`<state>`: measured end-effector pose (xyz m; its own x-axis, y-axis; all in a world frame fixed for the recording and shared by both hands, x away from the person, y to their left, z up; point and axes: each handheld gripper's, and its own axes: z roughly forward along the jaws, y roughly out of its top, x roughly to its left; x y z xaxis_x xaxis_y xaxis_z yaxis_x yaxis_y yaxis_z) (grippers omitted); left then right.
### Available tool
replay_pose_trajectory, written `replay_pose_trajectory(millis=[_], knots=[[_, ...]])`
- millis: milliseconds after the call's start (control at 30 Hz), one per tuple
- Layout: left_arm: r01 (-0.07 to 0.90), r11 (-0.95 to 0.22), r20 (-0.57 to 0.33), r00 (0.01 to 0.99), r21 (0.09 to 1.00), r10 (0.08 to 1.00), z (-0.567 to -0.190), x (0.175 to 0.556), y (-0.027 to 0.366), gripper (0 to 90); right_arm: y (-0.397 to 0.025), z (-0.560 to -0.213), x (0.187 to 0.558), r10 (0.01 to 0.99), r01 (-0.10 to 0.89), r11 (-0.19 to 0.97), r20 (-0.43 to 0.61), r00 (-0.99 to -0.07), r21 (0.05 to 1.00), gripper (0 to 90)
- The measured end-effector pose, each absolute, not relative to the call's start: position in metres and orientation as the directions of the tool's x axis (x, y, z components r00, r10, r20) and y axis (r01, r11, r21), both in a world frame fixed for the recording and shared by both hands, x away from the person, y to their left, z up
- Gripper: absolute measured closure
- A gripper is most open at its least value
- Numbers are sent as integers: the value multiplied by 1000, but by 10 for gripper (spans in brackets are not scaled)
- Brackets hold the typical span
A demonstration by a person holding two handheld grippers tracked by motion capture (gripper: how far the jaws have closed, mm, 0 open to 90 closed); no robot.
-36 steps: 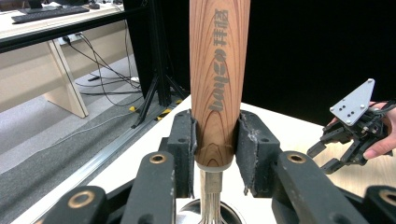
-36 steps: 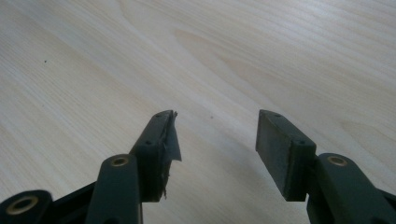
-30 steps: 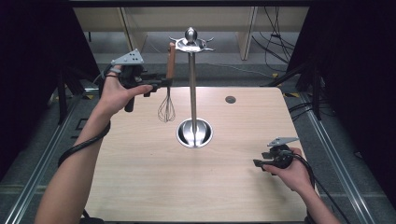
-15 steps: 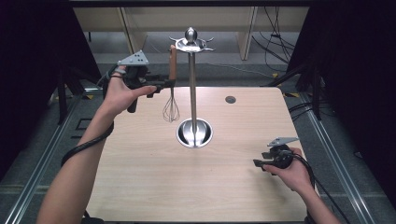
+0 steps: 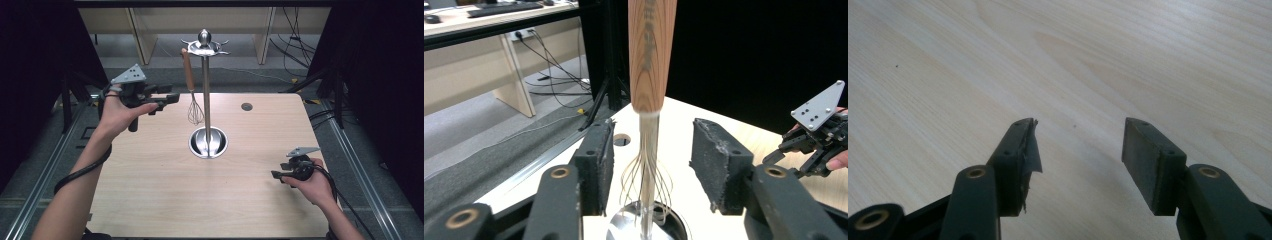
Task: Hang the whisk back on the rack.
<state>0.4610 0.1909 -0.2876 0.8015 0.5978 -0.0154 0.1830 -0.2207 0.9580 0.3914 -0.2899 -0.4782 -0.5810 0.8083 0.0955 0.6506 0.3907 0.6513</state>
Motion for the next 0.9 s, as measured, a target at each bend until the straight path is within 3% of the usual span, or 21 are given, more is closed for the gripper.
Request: replay_pose_trajectory(millis=[233, 433, 500, 567, 900], knots=[[201, -207, -12, 743, 958, 669, -314, 429, 216, 392, -289, -475, 389, 819, 682, 391, 104, -564, 618, 477], [227, -159, -39, 679, 961, 733, -337, 411, 230, 337, -289, -477, 390, 819, 658, 384, 90, -567, 647, 477], [246, -161, -36, 642, 956, 766, -354, 400, 236, 330, -291, -478, 392, 807, 628, 403, 65, -587, 666, 477], [258, -167, -32, 624, 952, 781, -366, 394, 238, 319, -288, -475, 388, 824, 677, 368, 113, -555, 637, 477], [371, -209, -40, 562, 905, 826, -424, 374, 241, 289, -290, -475, 388, 819, 672, 393, 93, -566, 628, 477]])
